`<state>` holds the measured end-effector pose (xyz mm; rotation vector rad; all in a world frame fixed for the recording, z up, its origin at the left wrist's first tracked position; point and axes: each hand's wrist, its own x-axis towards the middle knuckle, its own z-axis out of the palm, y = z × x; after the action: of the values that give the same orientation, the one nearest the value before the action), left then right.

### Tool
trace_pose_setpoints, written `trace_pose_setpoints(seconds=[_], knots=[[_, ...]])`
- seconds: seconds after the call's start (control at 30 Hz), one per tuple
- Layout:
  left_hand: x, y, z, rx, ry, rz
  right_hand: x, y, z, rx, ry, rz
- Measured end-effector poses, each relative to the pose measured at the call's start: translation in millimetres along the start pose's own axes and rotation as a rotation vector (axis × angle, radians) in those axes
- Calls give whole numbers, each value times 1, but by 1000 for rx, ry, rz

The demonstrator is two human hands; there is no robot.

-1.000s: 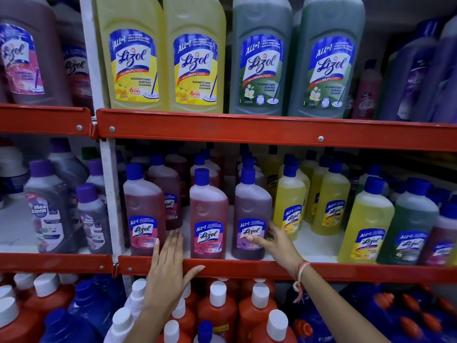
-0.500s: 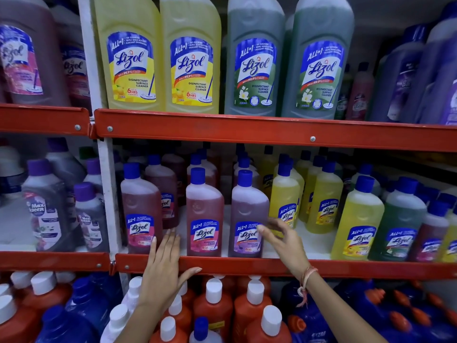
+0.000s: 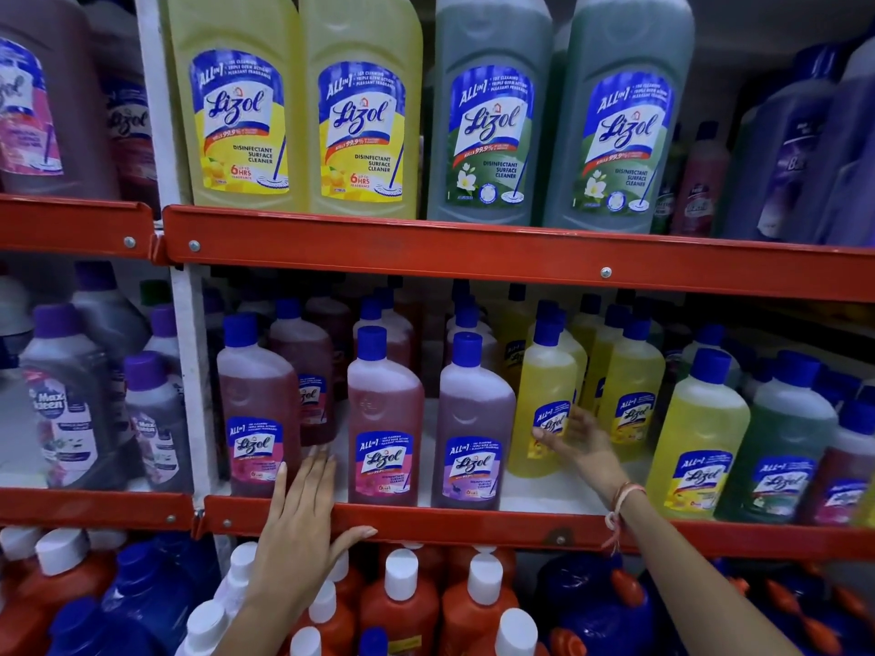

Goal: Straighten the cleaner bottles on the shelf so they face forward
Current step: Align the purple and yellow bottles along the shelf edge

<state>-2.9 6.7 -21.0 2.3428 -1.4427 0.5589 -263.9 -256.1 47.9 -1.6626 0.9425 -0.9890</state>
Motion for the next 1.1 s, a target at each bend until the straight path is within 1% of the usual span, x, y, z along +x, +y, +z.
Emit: trace_pose_setpoints(seconds=[0.1, 0.23, 0.43, 0.63, 0.77, 0.97, 1.03, 1.1], knots=[[1, -2, 2, 17, -1, 7, 7, -1, 0, 56, 7, 38], [1, -2, 3, 23, 9, 4, 3, -4, -1, 70, 16, 10], [0, 0, 0, 33, -7, -2, -11, 1, -8, 103, -28, 6], [-1, 2, -3, 38, -54, -14, -43, -14, -20, 16, -131, -69], [-3, 5, -7, 62, -125, -29, -57, -11, -26, -27, -143, -94], [-3, 6, -10, 35, -210, -58, -70, -14, -30, -85, -172, -110], [-2, 6, -11, 18, -220, -65, -75, -15, -28, -105, -140, -103], [-2, 7, -13, 10, -222, -59, -83, -13, -23, -152, -58, -111]])
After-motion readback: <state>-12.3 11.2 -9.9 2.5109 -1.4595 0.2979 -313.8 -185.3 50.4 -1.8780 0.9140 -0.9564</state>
